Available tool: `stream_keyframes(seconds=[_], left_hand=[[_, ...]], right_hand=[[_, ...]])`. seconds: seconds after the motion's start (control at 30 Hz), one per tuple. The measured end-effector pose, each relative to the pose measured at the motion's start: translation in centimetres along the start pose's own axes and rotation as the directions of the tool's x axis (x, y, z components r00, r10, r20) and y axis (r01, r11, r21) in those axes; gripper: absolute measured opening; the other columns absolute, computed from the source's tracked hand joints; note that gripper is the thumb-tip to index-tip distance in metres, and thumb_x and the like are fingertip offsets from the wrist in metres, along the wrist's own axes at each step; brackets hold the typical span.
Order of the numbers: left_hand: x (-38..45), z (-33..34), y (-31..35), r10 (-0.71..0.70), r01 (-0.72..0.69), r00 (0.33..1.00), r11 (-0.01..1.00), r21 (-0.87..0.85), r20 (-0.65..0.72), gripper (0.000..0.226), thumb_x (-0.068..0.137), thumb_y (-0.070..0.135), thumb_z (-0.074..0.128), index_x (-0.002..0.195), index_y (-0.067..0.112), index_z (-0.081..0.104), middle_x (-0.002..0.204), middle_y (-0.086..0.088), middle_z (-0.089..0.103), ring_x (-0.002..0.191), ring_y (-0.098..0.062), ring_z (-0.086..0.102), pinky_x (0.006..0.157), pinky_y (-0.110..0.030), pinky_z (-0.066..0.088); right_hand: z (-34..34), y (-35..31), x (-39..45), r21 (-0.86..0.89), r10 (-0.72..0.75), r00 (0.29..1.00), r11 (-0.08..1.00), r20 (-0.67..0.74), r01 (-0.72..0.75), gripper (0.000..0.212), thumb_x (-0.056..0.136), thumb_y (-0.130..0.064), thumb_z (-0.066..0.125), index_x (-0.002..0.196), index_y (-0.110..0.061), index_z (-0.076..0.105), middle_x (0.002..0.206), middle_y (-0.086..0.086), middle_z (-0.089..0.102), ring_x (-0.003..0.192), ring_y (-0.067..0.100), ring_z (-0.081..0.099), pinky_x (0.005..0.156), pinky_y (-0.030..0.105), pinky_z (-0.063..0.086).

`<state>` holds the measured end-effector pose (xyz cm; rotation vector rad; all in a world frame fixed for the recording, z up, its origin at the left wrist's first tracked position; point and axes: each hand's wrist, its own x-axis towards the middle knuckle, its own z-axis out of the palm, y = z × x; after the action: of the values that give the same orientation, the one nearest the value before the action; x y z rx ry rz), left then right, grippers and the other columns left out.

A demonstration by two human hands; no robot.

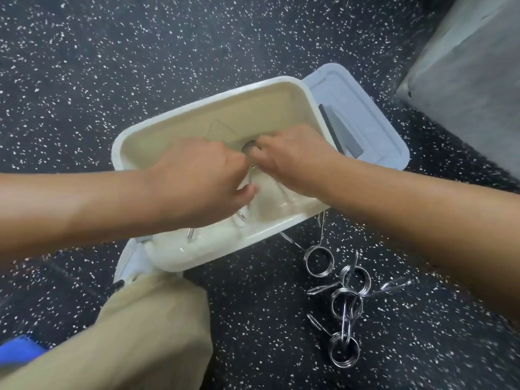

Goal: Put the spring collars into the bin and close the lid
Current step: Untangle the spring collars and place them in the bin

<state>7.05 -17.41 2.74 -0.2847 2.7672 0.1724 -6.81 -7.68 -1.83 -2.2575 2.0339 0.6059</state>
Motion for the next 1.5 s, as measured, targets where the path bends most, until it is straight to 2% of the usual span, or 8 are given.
stream_keyframes(seconds=[0.13,0.27,0.4,0.53,0.73,1.0,1.3,1.5], left_hand=[[-0.8,-1.6,2.6,0.070,-0.071,0.995,0.997,-0.014,-0.067,0.044,0.093,0.061,0.033,0.084,0.021,0.049,0.065,0.003,0.045,0.060,-0.028,0.047,0.054,-0.032,0.037],[-1.6,-1.7,4.9,0.196,-0.204,0.969,0.978,-0.040,-0.152,0.050,0.089,0.063,0.028,0.081,0.022,0.054,0.069,0.001,0.052,0.055,-0.027,0.048,0.051,-0.032,0.044],[-2.3,-0.6,7.5,0.343,-0.343,0.938,0.939,0.006,-0.041,0.043,0.094,0.059,0.029,0.082,0.021,0.046,0.077,0.002,0.058,0.062,-0.025,0.045,0.051,-0.032,0.035],[-2.3,0.7,9.1,0.486,-0.493,0.869,0.868,0.062,0.094,0.036,0.098,0.054,0.032,0.082,0.021,0.039,0.074,0.005,0.045,0.065,-0.023,0.042,0.052,-0.033,0.030],[-1.0,3.0,11.3,0.646,-0.645,0.764,0.763,0.050,0.004,0.030,0.095,0.036,0.038,0.077,0.015,0.050,0.063,0.001,0.050,0.054,-0.028,0.056,0.044,-0.036,0.046],[1.6,6.8,14.9,0.651,-0.664,0.747,0.740,0.110,0.134,0.018,0.098,0.025,0.047,0.099,0.012,0.060,0.091,-0.004,0.061,0.078,-0.025,0.059,0.056,-0.034,0.040],[3.0,10.1,13.9,0.609,-0.681,0.727,0.697,0.225,0.317,0.021,0.093,0.010,0.053,0.113,0.015,0.057,0.096,-0.007,0.058,0.089,-0.026,0.051,0.065,-0.037,0.041],[3.6,10.5,14.9,0.662,-0.727,0.686,0.602,0.331,0.303,0.017,0.095,0.012,0.053,0.109,0.014,0.061,0.104,-0.008,0.059,0.094,-0.027,0.051,0.070,-0.038,0.044]], right_hand=[[-3.5,2.1,-6.4,0.161,0.037,0.964,0.987,-0.265,0.006,0.016,0.077,0.006,0.056,0.087,-0.005,0.061,0.071,0.011,0.056,0.056,0.030,0.057,0.043,0.029,0.028],[-5.6,3.0,-14.6,0.172,0.197,0.965,0.971,-0.174,-0.168,0.007,0.086,-0.004,0.063,0.092,-0.008,0.063,0.076,0.008,0.056,0.057,0.032,0.057,0.038,0.031,0.034],[-3.6,1.0,-21.6,0.276,0.414,0.908,0.882,-0.071,-0.381,0.016,0.098,-0.019,0.052,0.094,-0.011,0.066,0.080,0.004,0.063,0.064,0.033,0.062,0.043,0.038,0.047],[0.1,-3.5,-25.8,0.528,0.584,0.812,0.687,0.007,-0.499,0.023,0.099,-0.026,0.048,0.101,-0.015,0.069,0.088,0.001,0.068,0.070,0.028,0.067,0.052,0.039,0.053],[4.6,-10.8,-26.3,0.699,0.768,0.606,0.318,0.206,-0.641,0.012,0.095,-0.023,0.061,0.101,-0.019,0.070,0.088,-0.006,0.069,0.072,0.019,0.065,0.059,0.035,0.053],[8.8,-13.7,-22.6,0.442,0.587,0.746,0.605,0.315,-0.662,0.018,0.076,-0.023,0.073,0.087,-0.013,0.065,0.082,0.006,0.064,0.080,0.029,0.055,0.074,0.040,0.039],[10.4,-14.1,-25.1,0.425,0.698,0.678,0.555,0.230,-0.715,0.020,0.069,-0.002,0.075,0.078,-0.011,0.059,0.066,0.006,0.059,0.061,0.029,0.055,0.061,0.038,0.036],[11.2,-14.6,-28.4,0.584,0.862,0.495,0.349,0.106,-0.733,0.006,0.087,-0.006,0.063,0.093,-0.007,0.065,0.080,0.005,0.063,0.073,0.029,0.059,0.069,0.040,0.044]])
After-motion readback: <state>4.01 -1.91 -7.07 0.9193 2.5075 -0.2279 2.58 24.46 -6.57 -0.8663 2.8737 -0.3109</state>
